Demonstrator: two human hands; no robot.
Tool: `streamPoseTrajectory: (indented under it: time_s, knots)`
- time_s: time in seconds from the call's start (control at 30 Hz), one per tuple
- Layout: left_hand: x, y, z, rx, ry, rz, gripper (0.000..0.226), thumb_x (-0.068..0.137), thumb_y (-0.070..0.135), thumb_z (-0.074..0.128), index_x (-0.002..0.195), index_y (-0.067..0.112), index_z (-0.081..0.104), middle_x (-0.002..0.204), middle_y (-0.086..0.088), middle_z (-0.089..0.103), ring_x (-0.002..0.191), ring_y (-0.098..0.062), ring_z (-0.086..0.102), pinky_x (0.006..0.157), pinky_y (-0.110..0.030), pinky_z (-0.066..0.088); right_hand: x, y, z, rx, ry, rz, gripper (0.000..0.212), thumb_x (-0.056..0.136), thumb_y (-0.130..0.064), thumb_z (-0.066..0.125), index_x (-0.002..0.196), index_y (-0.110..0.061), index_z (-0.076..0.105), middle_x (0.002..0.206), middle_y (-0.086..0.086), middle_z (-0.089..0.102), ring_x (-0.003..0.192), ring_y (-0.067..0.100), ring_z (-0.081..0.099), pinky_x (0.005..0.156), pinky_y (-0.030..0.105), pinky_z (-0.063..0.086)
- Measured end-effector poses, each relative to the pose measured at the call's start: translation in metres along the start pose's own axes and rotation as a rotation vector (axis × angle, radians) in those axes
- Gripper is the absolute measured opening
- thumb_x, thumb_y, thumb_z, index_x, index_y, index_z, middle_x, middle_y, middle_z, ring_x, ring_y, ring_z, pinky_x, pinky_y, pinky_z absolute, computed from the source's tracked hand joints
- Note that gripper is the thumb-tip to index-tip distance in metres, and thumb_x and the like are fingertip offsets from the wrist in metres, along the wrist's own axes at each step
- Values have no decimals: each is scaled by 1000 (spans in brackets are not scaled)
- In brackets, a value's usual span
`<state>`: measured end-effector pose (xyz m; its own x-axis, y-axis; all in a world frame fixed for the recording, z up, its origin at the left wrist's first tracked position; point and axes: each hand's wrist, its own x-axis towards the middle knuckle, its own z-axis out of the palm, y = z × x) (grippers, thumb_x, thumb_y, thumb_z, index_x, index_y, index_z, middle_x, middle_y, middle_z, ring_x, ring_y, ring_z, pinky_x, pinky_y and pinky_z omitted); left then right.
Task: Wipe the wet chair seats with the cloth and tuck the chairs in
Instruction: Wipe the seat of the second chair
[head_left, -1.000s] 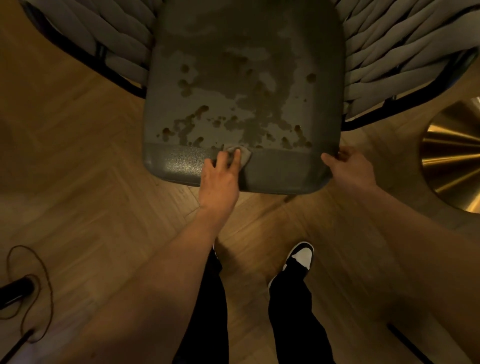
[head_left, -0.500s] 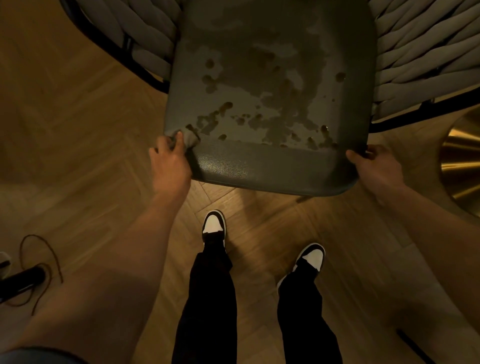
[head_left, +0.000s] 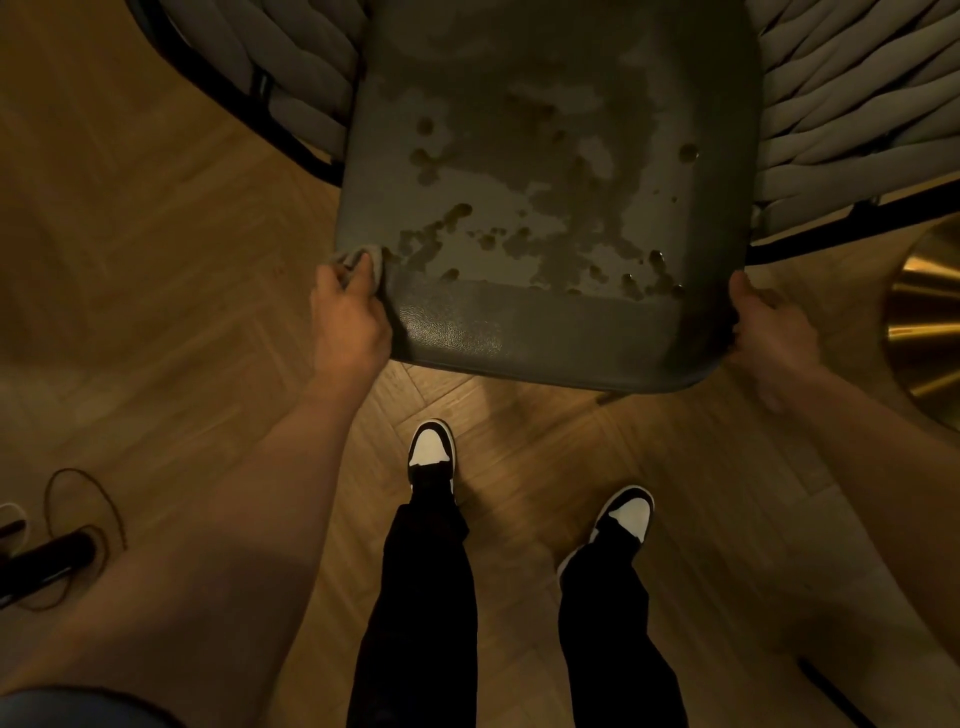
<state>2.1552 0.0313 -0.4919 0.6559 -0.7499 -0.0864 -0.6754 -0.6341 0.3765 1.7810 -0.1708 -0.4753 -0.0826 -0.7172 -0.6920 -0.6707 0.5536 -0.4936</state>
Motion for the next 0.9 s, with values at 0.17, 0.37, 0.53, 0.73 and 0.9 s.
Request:
streamPoseTrajectory:
  time_s: [0.17,0.37,0.53,0.73,0.9]
  knots:
    - [-19,46,9,-9,-93,74,49,91,7,38,138,7,53,124,-24,47,104,-42,47,94,-44,42,22,16,-10,80,-65,32,116,40,-113,33,125,-40,63,125,-2,68,115,29,65,106,56,48]
    - [-42,114,36,-25,-176,150,53,89,5,43,142,6,48,128,-21,46,102,-39,46,93,-48,45,2,2,-12,222,-116,37,125,37,-109,41,134,-33,64,125,-8,71,109,21,70,97,48,56]
    - [-56,163,54,1,-234,195,55,91,6,45,146,10,42,134,-19,42,107,-36,44,97,-43,42,2,-2,-14,284,-147,66,115,48,-107,43,131,-31,66,119,-7,74,102,20,75,90,44,58]
    - [-72,215,64,22,-291,314,56,92,9,45,148,9,38,137,-16,41,113,-33,42,100,-37,37,-4,-6,-11,336,-206,45,61,99,-72,32,128,-28,62,113,-6,75,99,12,74,77,30,56]
    - [-83,258,93,82,-353,436,55,92,20,46,146,15,36,139,-10,38,110,-29,44,94,-34,39,2,-2,-12,353,-219,41,60,100,-70,32,110,-25,71,106,0,79,95,17,76,76,32,58]
